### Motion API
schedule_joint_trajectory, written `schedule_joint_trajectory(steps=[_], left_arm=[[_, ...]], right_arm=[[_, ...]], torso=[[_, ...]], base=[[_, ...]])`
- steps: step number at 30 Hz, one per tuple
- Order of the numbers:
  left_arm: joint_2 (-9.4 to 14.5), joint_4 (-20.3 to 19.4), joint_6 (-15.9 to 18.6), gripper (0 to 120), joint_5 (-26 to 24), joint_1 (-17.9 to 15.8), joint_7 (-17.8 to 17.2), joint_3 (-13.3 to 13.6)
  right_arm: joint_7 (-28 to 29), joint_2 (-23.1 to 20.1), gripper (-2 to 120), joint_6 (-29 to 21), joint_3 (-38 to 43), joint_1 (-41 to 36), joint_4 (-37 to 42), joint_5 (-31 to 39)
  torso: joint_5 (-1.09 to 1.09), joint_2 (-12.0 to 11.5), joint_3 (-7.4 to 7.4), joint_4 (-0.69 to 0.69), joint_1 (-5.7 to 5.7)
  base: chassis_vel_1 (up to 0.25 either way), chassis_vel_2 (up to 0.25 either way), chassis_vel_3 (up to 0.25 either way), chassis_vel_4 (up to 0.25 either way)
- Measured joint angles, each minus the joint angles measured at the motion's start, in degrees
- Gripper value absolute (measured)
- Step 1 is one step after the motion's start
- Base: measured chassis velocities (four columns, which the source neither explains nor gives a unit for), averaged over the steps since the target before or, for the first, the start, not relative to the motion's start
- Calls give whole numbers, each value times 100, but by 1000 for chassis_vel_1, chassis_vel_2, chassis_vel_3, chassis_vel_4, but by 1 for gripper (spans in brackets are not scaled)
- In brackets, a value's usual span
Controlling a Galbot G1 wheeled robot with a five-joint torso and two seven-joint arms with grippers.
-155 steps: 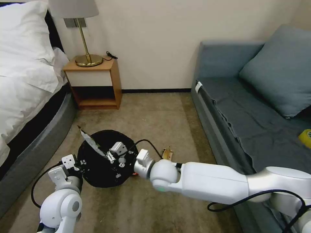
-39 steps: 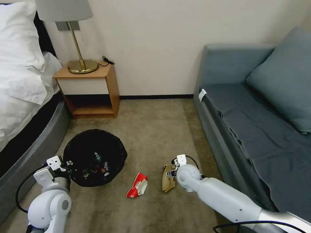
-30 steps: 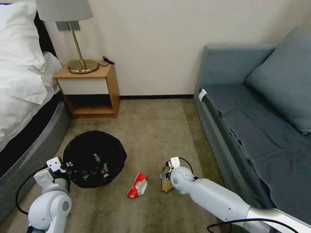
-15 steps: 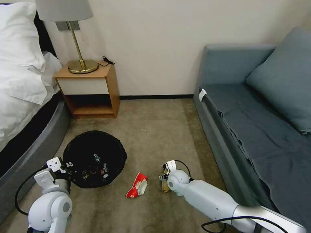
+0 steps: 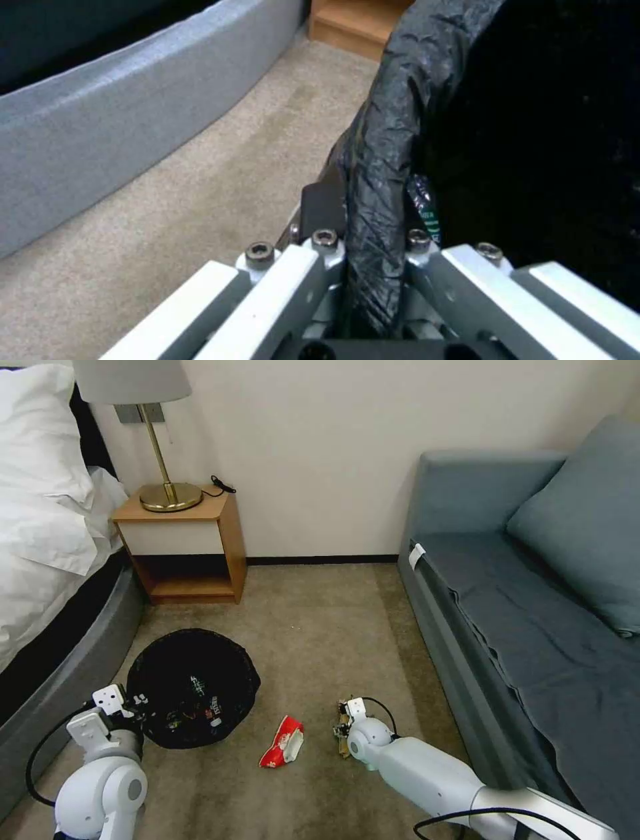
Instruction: Pick up the trash bin, then pick up the garbage on the floor and place it into the trash bin.
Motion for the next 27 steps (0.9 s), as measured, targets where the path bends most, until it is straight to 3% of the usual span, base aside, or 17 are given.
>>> schedule_joint_trajectory(steps=[19,27], left_arm=[[-3,53,-21,2,-10,-17,0,-18],[-2,84,-21,2,-21,-34,1,-11]], right_arm=[[-26,-204,1,259,-17,-60,304,-37],[75,-616,0,346,112,-21,898,27]], torso=[[0,0,0,0,0],[1,0,0,0,0]], base=[[0,0,0,0],[0,0,0,0]])
